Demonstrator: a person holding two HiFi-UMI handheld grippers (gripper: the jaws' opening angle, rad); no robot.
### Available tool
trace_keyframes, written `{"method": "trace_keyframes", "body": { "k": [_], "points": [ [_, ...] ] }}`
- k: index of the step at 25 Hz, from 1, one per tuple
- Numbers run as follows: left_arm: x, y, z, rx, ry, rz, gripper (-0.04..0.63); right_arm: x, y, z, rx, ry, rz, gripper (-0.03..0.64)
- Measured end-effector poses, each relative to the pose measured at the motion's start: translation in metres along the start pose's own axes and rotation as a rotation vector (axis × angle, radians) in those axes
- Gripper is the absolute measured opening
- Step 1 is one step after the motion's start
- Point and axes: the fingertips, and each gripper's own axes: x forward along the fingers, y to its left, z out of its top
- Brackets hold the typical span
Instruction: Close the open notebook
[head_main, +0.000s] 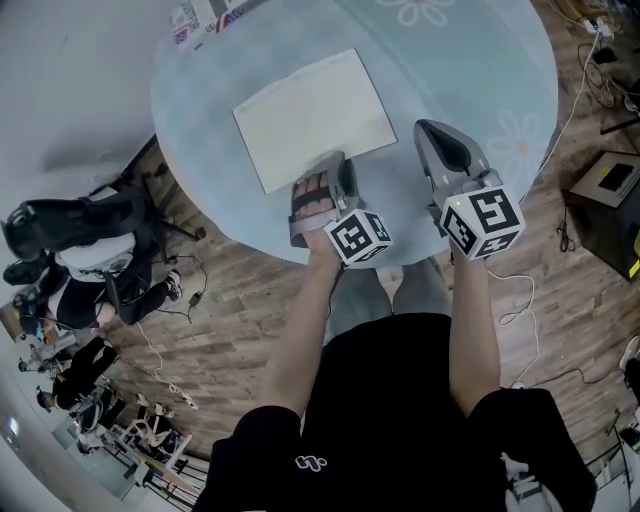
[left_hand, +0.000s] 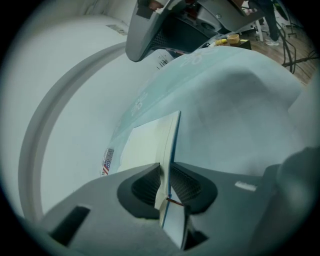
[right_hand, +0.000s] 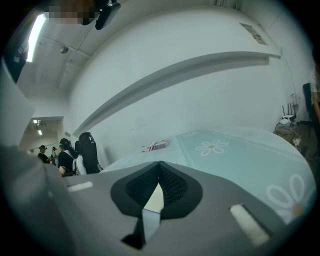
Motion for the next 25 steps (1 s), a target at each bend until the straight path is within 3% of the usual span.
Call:
{"method": "trace_keyframes", "body": {
  "k": [9, 16, 23, 25],
  "points": [
    [-0.015, 0.014, -0.008, -0.24, -0.024, 0.02, 0.041, 0.006, 0.015, 0.001, -0.026, 0.009, 0.036, 0.011],
    [-0.03, 0.019, -0.019, -0.383, -0.044, 0.044, 0.034, 0.008, 0.029, 0.003, -0.048, 0.017, 0.07, 0.011],
    [-0.044, 0.033, -0.048, -0.808, -0.102, 0.024, 0.025, 0.014, 0.042, 0.003, -0.074, 0.025, 0.097, 0.011],
    [-0.045, 0.035, -0.057, -0.884, -0.105, 0.023, 0.026, 0.016, 0.047, 0.004, -0.083, 0.024, 0.103, 0.011]
  ]
}}
